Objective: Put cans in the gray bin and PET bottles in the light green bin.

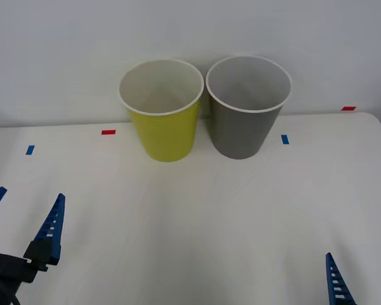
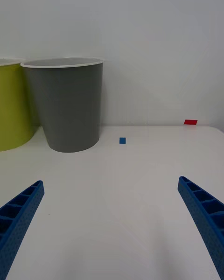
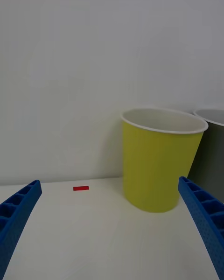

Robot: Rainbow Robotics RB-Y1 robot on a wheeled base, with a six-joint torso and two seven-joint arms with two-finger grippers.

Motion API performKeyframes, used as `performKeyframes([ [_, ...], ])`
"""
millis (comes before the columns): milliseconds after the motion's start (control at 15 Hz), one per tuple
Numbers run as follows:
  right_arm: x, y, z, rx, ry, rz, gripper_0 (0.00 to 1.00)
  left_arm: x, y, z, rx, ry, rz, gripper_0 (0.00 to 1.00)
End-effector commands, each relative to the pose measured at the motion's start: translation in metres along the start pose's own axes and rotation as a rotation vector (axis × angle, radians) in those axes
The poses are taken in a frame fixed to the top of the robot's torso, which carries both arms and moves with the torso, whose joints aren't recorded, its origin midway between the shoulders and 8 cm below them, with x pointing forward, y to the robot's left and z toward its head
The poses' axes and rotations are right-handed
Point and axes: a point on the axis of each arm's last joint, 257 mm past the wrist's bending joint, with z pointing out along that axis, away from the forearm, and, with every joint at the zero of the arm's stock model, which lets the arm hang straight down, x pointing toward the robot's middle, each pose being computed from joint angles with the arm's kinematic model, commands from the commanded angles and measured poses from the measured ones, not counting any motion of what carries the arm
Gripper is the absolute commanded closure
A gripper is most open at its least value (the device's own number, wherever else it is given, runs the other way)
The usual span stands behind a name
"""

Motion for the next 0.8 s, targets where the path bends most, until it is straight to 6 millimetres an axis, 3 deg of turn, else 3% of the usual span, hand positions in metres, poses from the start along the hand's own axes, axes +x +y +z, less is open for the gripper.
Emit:
performKeyframes([
  [67,0.0,0.0,0.0,0.0,0.0,0.0,0.0,0.012,0.001,-0.027,-0.052,0.035,0.013,0.0],
  [400,0.0,0.0,0.0,0.0,0.0,0.0,0.0,0.03,0.012,-0.062,-0.124,0.089,0.023,0.0],
  [800,0.0,0.0,0.0,0.0,0.0,0.0,0.0,0.046,-0.006,-0.096,-0.118,0.08,-0.011,0.0],
])
